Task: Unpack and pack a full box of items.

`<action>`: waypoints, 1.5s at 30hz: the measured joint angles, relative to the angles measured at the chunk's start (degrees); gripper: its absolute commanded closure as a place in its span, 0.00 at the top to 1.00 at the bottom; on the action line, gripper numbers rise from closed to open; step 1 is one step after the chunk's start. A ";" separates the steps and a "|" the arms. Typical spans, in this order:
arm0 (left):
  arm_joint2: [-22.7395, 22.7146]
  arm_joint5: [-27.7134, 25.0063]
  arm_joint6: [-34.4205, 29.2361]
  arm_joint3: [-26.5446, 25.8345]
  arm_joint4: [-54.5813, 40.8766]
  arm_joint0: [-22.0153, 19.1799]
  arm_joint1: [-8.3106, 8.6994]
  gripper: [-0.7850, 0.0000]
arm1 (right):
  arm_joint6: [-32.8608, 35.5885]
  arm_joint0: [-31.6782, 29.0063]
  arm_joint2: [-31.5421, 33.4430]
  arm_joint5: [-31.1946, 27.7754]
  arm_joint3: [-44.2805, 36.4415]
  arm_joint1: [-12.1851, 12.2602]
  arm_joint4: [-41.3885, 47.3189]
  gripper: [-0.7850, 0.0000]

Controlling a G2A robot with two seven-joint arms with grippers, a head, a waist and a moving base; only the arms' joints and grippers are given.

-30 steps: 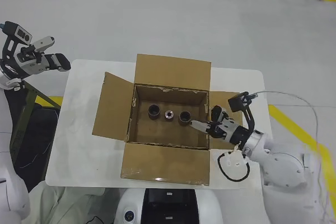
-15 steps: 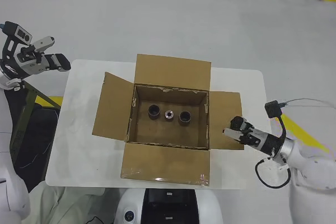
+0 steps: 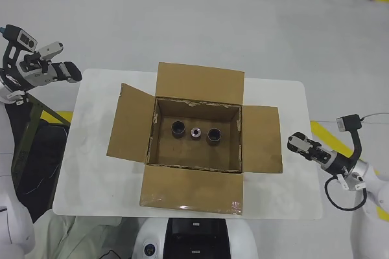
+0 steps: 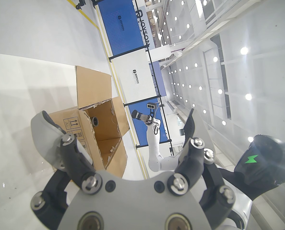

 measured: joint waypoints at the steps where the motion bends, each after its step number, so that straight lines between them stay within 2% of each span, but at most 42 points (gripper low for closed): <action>1: 0.00 0.00 0.00 0.00 0.00 0.00 0.00 1.00 | 0.00 -0.01 0.00 -0.01 -0.01 0.00 -0.01 1.00; 21: 0.00 0.00 0.00 0.00 0.00 0.00 0.00 1.00 | -0.15 -0.05 -0.07 0.09 0.07 0.00 -0.09 1.00; 24: 0.00 0.00 0.00 0.00 0.00 0.00 0.00 1.00 | -1.73 0.00 -0.84 1.97 1.09 0.25 -1.24 1.00; 27: 0.00 0.00 0.00 0.00 0.00 0.00 0.00 1.00 | -3.10 1.49 -1.27 6.94 3.20 0.79 -4.65 1.00; 31: 0.00 0.00 0.00 0.00 0.00 0.00 0.00 1.00 | -2.95 3.43 -1.67 10.19 6.64 1.36 -4.54 1.00; 38: 0.00 0.00 0.00 0.00 0.00 0.00 0.00 1.00 | 0.10 6.73 -4.68 13.85 12.93 2.23 -3.11 1.00; 45: 0.00 0.00 0.00 0.00 0.00 0.00 0.00 1.00 | 2.59 8.65 -8.69 15.08 14.98 2.96 -3.69 1.00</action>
